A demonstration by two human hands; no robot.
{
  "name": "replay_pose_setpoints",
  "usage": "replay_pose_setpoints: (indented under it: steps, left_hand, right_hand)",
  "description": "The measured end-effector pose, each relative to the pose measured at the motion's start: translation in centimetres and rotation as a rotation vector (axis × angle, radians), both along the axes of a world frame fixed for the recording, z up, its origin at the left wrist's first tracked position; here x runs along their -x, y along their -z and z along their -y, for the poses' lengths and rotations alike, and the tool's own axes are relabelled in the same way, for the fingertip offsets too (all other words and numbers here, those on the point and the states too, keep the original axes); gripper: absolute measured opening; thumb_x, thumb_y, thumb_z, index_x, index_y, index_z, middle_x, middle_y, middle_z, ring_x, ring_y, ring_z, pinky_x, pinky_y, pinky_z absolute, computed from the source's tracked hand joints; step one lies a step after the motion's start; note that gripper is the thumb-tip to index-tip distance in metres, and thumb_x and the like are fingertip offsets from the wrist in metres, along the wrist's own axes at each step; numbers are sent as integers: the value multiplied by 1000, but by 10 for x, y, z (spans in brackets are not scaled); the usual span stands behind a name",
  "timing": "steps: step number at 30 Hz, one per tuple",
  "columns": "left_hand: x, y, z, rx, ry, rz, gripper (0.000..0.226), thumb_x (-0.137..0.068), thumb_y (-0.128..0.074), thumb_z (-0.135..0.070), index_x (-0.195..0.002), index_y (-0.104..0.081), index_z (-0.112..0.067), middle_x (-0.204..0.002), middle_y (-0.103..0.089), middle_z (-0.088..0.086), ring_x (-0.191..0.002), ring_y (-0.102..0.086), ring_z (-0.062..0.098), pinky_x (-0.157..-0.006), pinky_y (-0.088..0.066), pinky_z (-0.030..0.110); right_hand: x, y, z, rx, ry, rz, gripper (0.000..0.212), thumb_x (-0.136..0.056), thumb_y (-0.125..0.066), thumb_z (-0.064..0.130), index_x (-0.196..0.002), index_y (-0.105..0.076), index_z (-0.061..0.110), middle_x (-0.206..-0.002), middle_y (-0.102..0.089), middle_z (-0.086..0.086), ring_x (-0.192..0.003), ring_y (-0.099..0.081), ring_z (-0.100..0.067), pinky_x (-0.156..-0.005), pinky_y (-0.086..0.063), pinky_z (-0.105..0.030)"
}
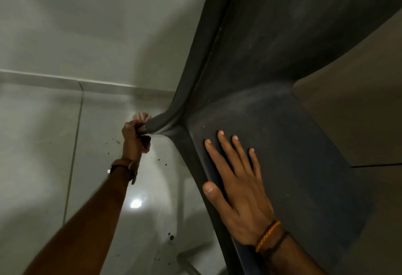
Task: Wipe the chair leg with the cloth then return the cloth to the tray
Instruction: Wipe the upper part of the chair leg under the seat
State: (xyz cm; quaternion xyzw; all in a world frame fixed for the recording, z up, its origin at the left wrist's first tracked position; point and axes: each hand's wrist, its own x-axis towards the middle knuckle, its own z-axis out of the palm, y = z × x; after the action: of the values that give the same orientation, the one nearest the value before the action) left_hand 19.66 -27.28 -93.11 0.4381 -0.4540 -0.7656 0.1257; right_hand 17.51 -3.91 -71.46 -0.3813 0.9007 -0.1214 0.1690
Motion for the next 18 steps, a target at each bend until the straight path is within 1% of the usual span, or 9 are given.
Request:
replay_pose_setpoints:
  steps: [3, 5, 7, 8, 10, 13, 15, 17, 18]
  left_hand:
    - [-9, -36, -21, -12, -104, -124, 62, -110, -7, -51, -126, -62, -26, -87, -72, -2, -73, -65, 12, -61, -54, 18]
    - [-13, -58, -33, -2, -157, -204, 69, -109, -3, -51, -141, -57, -21, -111, -78, -8, -96, -73, 10, -80, -59, 23]
    - [-17, -74, -40, -30, -204, -300, 75, -106, -3, -56, -151, -49, -16, -140, -68, 5, -121, -68, 19, -98, -56, 33]
    - [-18, -76, -42, -32, -219, -329, 77, -105, -2, -56, -153, -46, -15, -145, -64, 9, -124, -67, 20, -100, -57, 32]
    - [-14, -72, -43, -1, -212, -294, 71, -108, -5, -51, -153, -45, -13, -141, -65, 8, -112, -72, 11, -86, -60, 21]
    - [-4, -49, -37, 8, -220, -187, 58, -111, -15, -46, -140, -53, -14, -104, -68, 6, -73, -69, 4, -60, -57, 17]
    - [2, -24, -27, -6, -210, -136, 49, -111, -17, -47, -121, -58, -21, -85, -59, 5, -62, -58, 9, -55, -49, 21]
    - [6, 7, -13, 20, -172, -98, 46, -111, -17, -41, -100, -58, -23, -76, -51, 10, -53, -46, 10, -50, -39, 24]
    - [10, 23, -6, 45, -136, -71, 47, -111, -18, -36, -93, -57, -19, -76, -48, 16, -48, -42, 10, -46, -35, 24]
  right_hand:
    - [-1, -1, 1, -16, -1, -7, 76, -101, -12, 78, -169, -8, 45, -181, 2, 15, -167, 12, -11, -133, 5, -58]
    - [-1, -2, 1, -24, 0, -8, 75, -102, -17, 75, -169, -9, 44, -181, 2, 14, -167, 12, -12, -133, 5, -59]
    - [-1, -2, 1, -25, -4, -11, 73, -103, -21, 70, -169, -10, 43, -181, 2, 13, -167, 12, -12, -133, 5, -58]
    - [-1, -2, 1, -25, -2, -11, 72, -103, -22, 69, -169, -11, 43, -181, 2, 13, -167, 12, -12, -133, 5, -58]
    - [-1, -2, 1, -25, 3, -6, 72, -103, -22, 68, -169, -11, 43, -181, 2, 13, -167, 12, -11, -133, 6, -57]
    - [0, -1, 1, -23, 6, -2, 70, -103, -19, 69, -169, -9, 46, -181, 3, 16, -166, 13, -9, -133, 6, -57]
    - [0, -1, 1, -11, 11, 1, 70, -103, -14, 74, -168, -8, 48, -180, 4, 19, -166, 13, -8, -133, 5, -57]
    - [-1, 2, 0, 11, 13, 2, 70, -102, -8, 77, -168, -7, 50, -180, 4, 21, -166, 12, -7, -133, 4, -58]
    - [-1, 3, 0, 14, 15, -1, 70, -102, -7, 77, -167, -7, 51, -180, 4, 23, -166, 12, -6, -133, 3, -58]
